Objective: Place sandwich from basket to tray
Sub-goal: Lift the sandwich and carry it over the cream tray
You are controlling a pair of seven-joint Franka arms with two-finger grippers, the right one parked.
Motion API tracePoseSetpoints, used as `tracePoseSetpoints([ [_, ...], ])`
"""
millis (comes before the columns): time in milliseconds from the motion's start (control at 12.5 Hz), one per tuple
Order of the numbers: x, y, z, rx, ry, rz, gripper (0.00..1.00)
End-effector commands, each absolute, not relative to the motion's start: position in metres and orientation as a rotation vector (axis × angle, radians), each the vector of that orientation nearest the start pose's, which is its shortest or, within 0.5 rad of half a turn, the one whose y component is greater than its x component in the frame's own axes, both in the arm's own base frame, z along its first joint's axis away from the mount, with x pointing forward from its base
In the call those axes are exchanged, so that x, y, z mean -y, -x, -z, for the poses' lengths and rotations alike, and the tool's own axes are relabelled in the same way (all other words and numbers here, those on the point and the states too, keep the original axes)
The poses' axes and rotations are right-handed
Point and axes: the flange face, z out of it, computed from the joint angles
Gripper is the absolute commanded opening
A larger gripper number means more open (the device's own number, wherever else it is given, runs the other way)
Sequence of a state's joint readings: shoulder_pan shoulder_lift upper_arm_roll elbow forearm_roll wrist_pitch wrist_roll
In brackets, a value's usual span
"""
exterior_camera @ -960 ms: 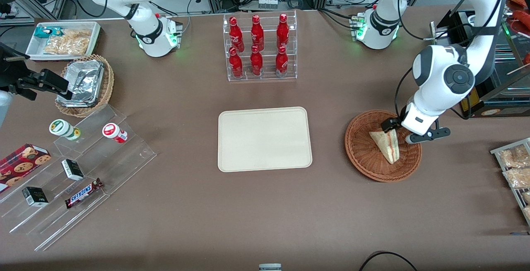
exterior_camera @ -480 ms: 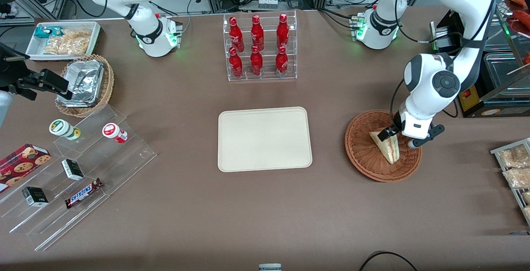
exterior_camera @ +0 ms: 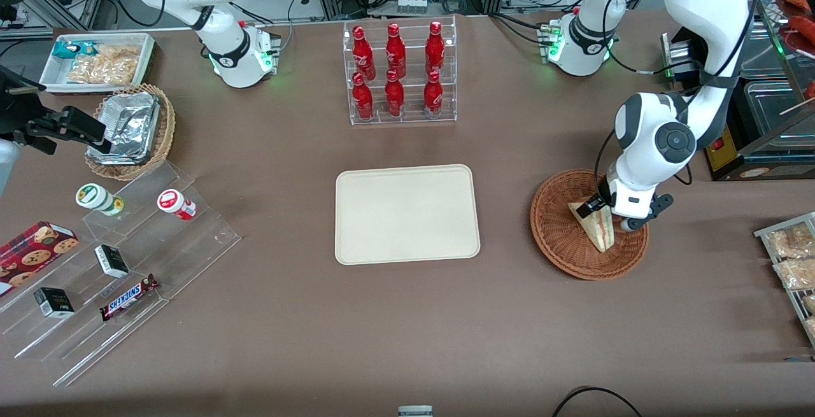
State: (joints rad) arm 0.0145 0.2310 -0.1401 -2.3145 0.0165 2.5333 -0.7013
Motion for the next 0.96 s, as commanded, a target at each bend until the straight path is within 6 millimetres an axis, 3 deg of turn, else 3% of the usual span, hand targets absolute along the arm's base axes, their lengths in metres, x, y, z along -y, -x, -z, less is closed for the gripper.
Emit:
tracePoseSetpoints([
  [0, 0.070, -0.529, -0.259, 0.832, 3.050, -0.001, 0.05],
  [240, 0.077, -0.549, -0.298, 0.733, 3.022, -0.155, 0.03],
  [400, 0.102, -0.549, -0.323, 0.518, 3.044, -0.235, 0.04],
  [640, 0.180, -0.534, -0.327, 0.474, 3.043, -0.223, 0.04],
  [880, 0.278, -0.522, -0.319, 0.384, 3.055, -0.202, 0.04],
])
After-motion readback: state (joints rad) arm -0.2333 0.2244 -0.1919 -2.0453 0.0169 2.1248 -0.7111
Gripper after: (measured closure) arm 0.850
